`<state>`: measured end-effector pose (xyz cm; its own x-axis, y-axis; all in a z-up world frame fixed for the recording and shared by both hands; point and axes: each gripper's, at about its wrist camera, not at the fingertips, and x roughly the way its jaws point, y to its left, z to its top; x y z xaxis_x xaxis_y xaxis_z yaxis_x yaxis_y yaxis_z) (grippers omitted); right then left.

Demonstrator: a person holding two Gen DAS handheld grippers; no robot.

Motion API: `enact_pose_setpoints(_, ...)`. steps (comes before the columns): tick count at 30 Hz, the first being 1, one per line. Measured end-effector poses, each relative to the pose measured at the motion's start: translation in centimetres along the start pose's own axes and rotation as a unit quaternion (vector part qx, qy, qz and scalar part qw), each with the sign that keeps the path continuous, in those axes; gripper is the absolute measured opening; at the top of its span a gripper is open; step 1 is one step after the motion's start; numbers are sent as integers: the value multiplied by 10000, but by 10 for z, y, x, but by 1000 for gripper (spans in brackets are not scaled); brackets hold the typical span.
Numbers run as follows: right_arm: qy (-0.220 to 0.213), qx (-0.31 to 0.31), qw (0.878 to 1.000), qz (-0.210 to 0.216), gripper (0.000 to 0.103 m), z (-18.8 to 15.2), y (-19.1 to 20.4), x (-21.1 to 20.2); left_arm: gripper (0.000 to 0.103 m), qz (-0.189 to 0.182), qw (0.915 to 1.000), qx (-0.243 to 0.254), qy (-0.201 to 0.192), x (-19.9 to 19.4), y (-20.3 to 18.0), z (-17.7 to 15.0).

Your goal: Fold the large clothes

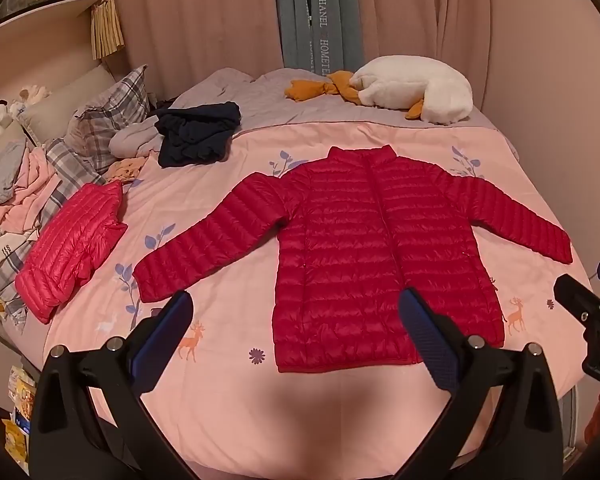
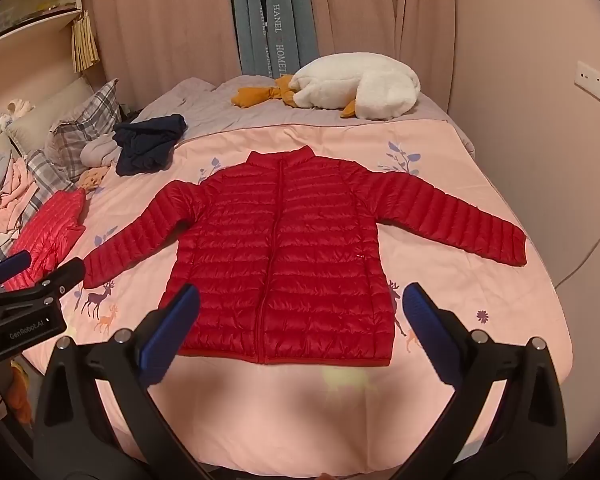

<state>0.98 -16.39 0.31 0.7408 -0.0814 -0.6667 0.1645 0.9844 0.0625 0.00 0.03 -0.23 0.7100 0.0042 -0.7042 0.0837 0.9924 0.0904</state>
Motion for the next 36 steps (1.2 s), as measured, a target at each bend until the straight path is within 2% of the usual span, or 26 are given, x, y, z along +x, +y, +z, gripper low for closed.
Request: enact_pose_setpoints(36,-38,-8,10000,21,101,1,-1,-1,102,-31,10000,69,14,-7,0,3)
